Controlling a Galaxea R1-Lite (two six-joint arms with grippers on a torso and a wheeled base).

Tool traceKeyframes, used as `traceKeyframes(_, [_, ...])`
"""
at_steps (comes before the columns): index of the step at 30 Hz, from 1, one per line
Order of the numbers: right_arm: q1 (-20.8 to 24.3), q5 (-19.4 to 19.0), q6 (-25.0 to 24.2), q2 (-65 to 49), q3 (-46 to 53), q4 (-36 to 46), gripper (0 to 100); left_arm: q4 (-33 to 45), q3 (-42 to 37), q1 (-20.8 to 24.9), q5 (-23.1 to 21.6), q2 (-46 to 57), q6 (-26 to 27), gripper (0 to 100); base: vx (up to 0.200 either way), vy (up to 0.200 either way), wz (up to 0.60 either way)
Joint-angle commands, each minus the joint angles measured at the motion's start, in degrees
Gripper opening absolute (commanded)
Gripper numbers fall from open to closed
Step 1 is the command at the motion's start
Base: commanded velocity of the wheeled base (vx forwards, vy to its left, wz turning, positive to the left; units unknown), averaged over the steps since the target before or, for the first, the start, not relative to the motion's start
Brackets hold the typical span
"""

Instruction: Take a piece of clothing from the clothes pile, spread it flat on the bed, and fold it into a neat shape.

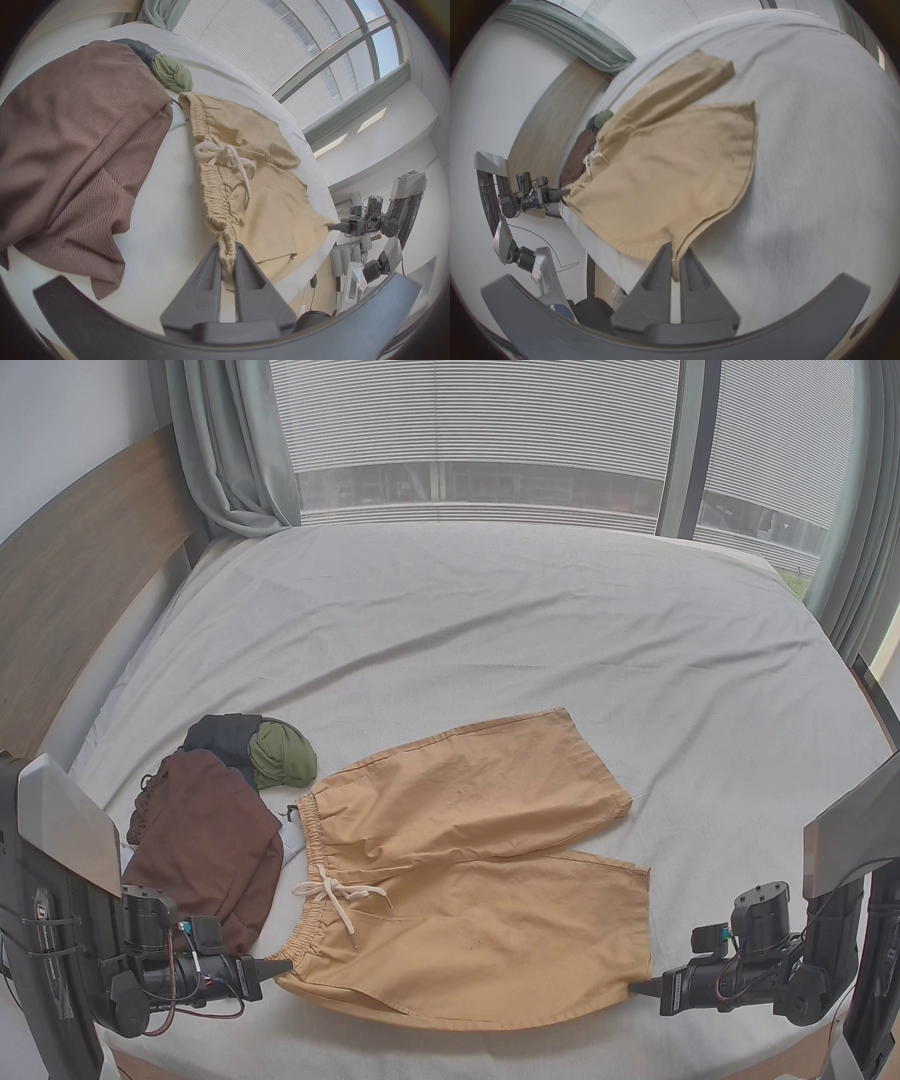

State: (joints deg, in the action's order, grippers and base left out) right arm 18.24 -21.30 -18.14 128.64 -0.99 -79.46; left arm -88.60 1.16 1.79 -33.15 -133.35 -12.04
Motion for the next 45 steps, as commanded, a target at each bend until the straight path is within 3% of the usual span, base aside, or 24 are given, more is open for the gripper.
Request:
traceKeyframes(1, [-0.8, -0.1, -0.6, -0.1, 1.0, -4.3, 0, -0.2, 2.1, -0.1, -0.2, 2.6, -0.7, 0, 0.0, 0.0, 0.0])
traceKeyframes(4, [-1.0, -0.1, -2.7, -0.2, 0.6, -9.3, 0, -0.2, 5.1, 0.5, 0.2, 5.6, -4.8, 0, 0.0, 0.0, 0.0])
traceKeyframes(8, [-1.8, -0.1, -3.7, -2.8, -1.6, -9.0, 0, -0.1, 6.8, 1.1, 0.4, 7.3, -8.6, 0, 0.0, 0.0, 0.0])
traceKeyframes(29, [-4.4, 0.0, -9.1, -9.8, -12.7, -7.0, 0, -0.2, 10.2, 1.6, 2.2, 7.1, -11.2, 0, 0.0, 0.0, 0.0])
traceKeyframes(45, [-6.3, 0.0, -9.4, -19.1, -29.0, 15.8, 0, -0.2, 13.0, 2.9, 6.4, 7.3, -15.5, 0, 0.0, 0.0, 0.0])
